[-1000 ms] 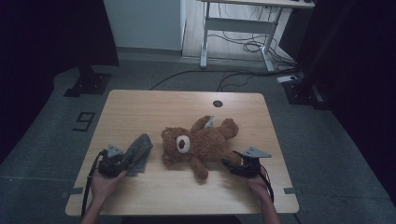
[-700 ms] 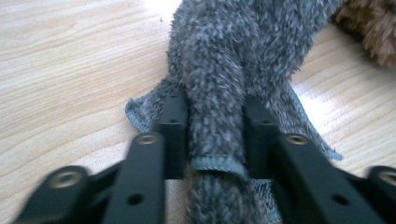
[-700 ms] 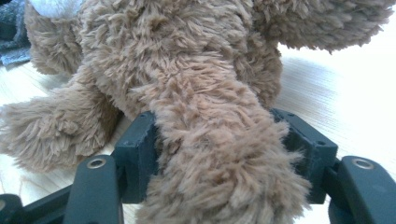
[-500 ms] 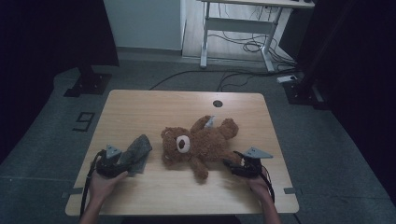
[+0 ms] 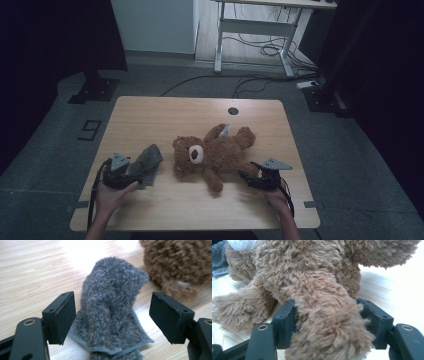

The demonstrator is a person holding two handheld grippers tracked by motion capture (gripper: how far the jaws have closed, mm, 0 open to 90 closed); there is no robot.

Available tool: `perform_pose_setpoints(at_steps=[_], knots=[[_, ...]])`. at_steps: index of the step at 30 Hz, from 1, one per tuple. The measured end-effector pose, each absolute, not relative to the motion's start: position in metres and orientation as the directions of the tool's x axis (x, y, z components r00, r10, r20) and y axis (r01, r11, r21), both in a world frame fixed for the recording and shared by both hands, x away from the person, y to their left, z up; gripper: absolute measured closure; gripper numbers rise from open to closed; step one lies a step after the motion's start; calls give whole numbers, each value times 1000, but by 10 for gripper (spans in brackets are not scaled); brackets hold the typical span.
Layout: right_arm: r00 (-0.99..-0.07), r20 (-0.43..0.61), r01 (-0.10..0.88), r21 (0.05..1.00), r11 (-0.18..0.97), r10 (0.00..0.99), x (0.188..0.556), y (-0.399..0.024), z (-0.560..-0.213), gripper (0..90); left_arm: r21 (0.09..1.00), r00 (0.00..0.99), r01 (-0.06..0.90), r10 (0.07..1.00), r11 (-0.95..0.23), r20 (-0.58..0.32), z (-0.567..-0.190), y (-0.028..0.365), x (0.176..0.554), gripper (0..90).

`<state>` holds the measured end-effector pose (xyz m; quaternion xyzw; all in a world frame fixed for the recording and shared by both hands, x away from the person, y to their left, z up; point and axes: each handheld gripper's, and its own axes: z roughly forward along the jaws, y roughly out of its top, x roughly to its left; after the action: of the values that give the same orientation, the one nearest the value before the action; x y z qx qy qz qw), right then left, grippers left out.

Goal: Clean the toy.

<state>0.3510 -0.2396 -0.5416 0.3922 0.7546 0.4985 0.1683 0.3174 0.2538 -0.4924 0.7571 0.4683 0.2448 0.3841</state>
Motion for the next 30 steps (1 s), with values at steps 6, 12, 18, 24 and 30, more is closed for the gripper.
perform_pose_setpoints(at_steps=[6,12,18,24,30], knots=[[-633,139,421,887,189,761,350,-241,-540,353,821,475,504,880,-267,-6,-486,240,314,223],[-632,140,416,891,182,762,346,-243,-538,353,828,510,491,860,-269,-23,-483,226,312,227],[-628,141,415,893,176,765,342,-246,-536,353,834,542,485,839,-263,-51,-485,210,309,237],[-625,142,413,895,170,768,333,-252,-534,344,826,572,492,817,-275,-69,-494,195,304,241],[-612,158,424,893,152,775,328,-258,-535,340,804,594,516,800,-295,-88,-510,180,299,243]])
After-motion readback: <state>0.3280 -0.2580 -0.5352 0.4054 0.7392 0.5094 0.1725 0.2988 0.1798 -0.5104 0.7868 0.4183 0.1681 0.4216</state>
